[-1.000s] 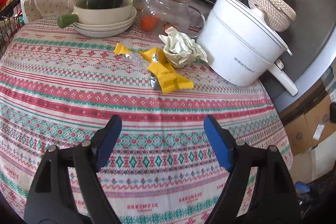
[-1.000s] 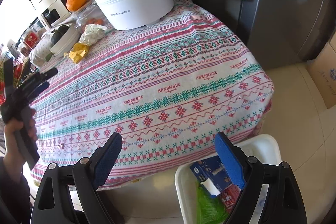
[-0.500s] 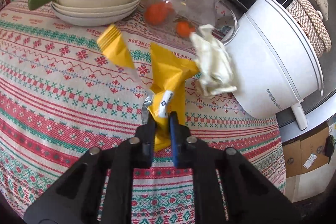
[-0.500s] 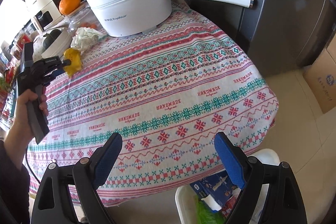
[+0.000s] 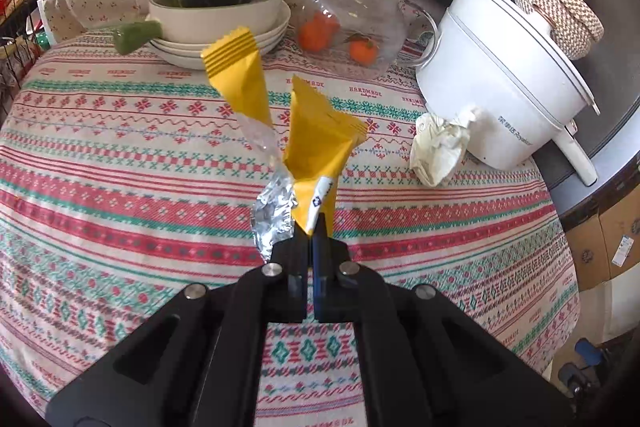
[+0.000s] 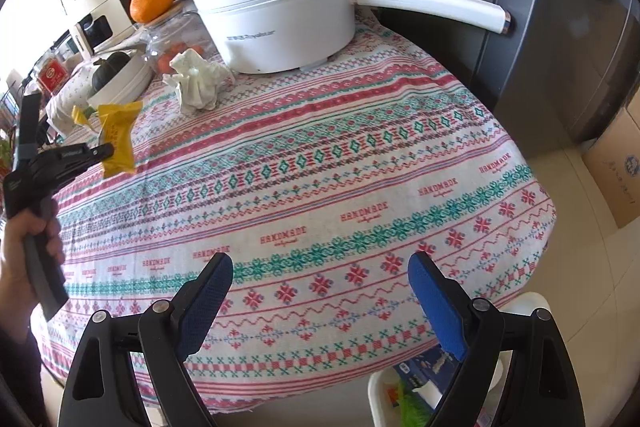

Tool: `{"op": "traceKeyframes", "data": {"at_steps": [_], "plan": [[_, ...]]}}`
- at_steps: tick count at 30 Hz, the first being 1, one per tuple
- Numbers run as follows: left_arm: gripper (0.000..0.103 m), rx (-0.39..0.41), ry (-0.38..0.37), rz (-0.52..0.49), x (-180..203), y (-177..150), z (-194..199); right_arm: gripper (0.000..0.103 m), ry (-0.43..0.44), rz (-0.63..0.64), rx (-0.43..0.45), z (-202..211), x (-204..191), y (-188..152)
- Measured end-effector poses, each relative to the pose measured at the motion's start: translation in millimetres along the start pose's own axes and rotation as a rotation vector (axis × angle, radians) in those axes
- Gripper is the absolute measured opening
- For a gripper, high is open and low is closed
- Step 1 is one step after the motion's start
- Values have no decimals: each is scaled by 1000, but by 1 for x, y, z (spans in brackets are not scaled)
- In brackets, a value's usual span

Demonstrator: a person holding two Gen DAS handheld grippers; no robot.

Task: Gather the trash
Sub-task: 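Grasp the yellow snack wrappers on the tablecloth with the left gripper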

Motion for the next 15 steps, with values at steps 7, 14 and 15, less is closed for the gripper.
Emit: {"op": "traceKeyframes", "data": {"at_steps": [7,14,15], "plan": [[2,51,49,-65,-32,-15,56,90,-13,74,98,-6,-41,24],[2,108,69,-64,-53,-12,81,90,68,63,225,-39,-112,75],[2,114,68,-61,-54,-12,81,90,69,52,236,-48,-121,84]]}}
Point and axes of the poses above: each gripper's, at about its wrist camera, not at the fingertips, and z roughly against the way its jaws point, x to its right, y to its top, the point moved 9 cm from there along -z, roughly the way its jaws point, and after that the axes turned 4 degrees about z, right-handed, at the moved point
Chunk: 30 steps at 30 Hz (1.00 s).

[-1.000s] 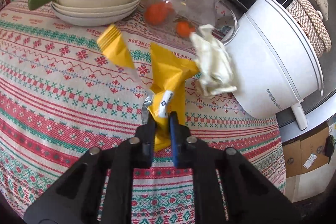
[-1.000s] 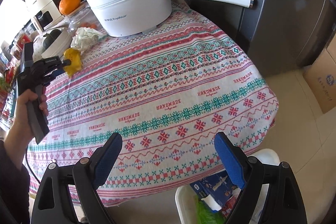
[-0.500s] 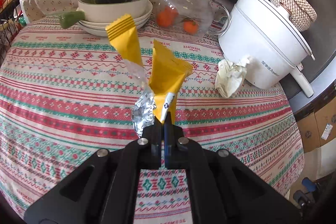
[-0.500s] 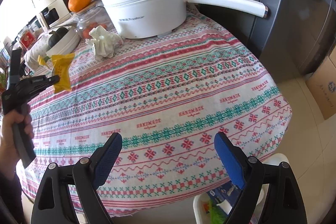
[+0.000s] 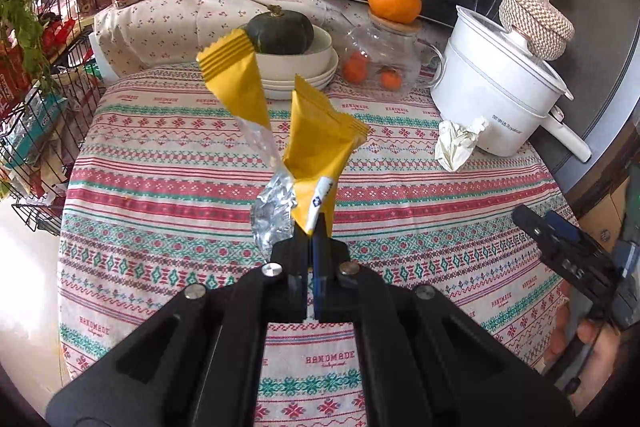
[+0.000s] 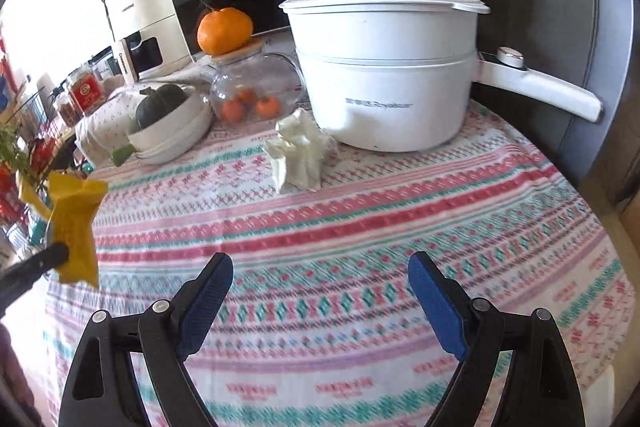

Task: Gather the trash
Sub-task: 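Grasp the crumpled white paper with the right gripper while the left holds the wrappers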

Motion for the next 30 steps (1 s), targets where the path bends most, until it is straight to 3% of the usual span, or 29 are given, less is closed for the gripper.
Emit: {"op": "traceKeyframes", "data": {"at_steps": [9,12,15,17,18,24,30], "plan": [[2,27,48,-10,-25,3,-2,89,-101,-36,91,-78,-30,52],[2,20,50,3,-31,3,-6,83,-133,-39,90,-98,-27,58],[2,21,56,7,-33,3,-6,62,-133,-50,56,-118,-21,59],[2,24,59,7,-34,4,-4,34,-124,-49,23,-127,-17,56],[2,27,61,7,-34,4,-2,34,-119,-45,6,-130,-16,54],[2,58,69,-4,-27,7,14,31,-68,5,-2,-109,-18,50],[2,113,74,-75,4,8,39,31,-28,80,19,-46,-13,47]]}}
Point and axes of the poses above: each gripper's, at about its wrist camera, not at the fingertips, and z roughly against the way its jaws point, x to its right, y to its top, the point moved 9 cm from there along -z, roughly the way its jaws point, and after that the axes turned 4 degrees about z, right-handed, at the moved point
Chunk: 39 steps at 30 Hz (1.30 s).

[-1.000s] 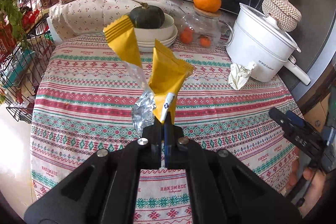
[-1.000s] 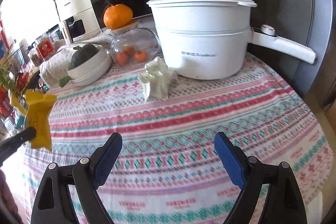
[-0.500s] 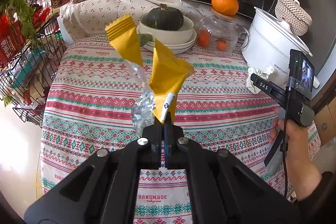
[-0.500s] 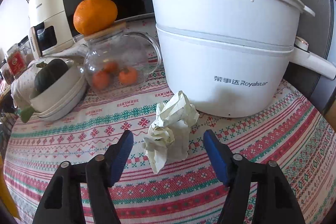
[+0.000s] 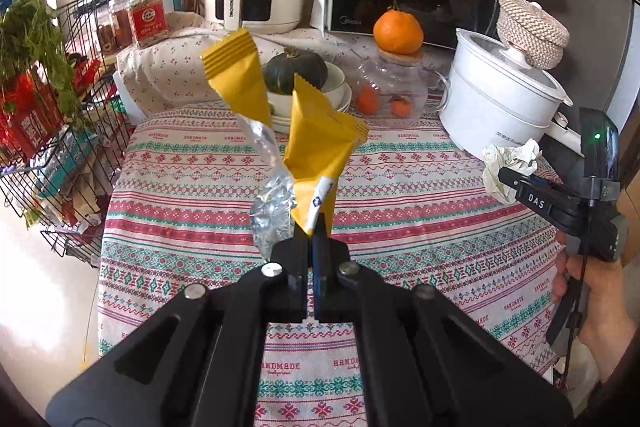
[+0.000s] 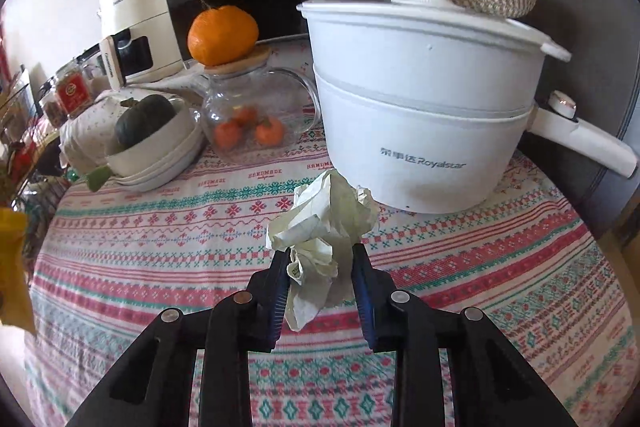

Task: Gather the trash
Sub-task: 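Grasp the crumpled white paper with the right gripper while the left holds the wrappers, then carry the yellow wrappers and crumpled paper over the white bin with both grippers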

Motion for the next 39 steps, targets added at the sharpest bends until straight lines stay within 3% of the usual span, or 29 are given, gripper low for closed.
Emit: {"op": "traceKeyframes", "data": {"at_steps": [10,20,26,32,39], "plan": [[2,23,-96,-117,80,-23,58,31,-36,132,4,123,42,-36],[2,-50,-265,-139,152,-70,92,31,-143,177,-31,210,96,-90],[2,-129,-378,-173,195,-106,101,31,-134,131,-75,238,127,-124],[2,-262,-484,-288,248,-157,107,31,-67,20,-165,246,165,-166],[2,-394,-560,-390,298,-207,107,31,-130,11,-237,251,212,-205]]}}
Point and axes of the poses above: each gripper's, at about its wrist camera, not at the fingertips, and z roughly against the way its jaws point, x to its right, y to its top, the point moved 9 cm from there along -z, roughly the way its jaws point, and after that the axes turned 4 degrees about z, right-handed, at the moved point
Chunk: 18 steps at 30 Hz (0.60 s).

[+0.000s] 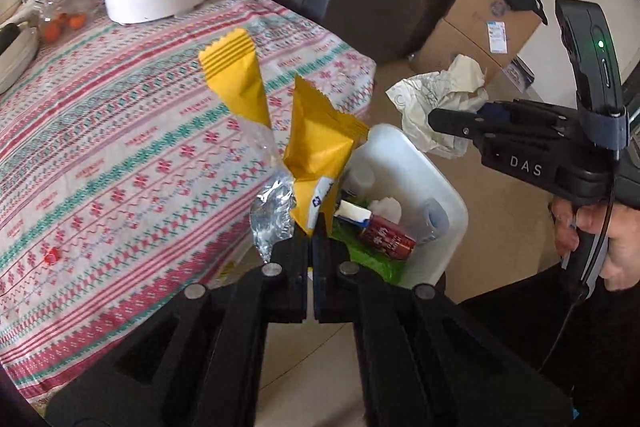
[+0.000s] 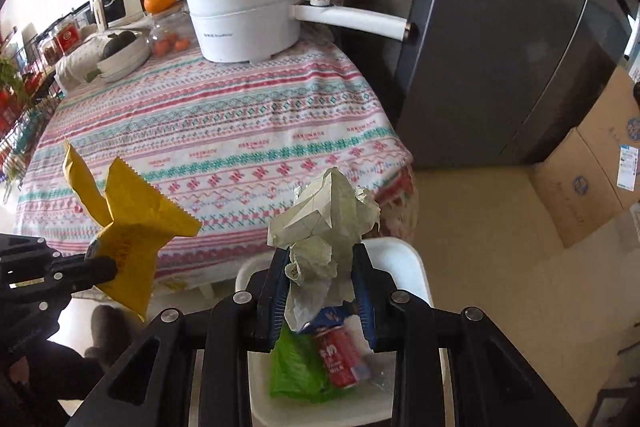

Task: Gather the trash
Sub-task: 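Carry the yellow wrappers and crumpled paper over the white bin with both grippers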

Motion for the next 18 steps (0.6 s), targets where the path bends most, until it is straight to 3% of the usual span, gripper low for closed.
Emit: {"op": "traceKeyframes", "data": {"at_steps": [9,18], "plan": [[2,-162,-57,-73,52,-29,-54,31,-25,-17,-88,-11,36,-43],[2,-228,-45,-103,64,-39,-83,32,-27,-24,-126,-15,54,-65]]}}
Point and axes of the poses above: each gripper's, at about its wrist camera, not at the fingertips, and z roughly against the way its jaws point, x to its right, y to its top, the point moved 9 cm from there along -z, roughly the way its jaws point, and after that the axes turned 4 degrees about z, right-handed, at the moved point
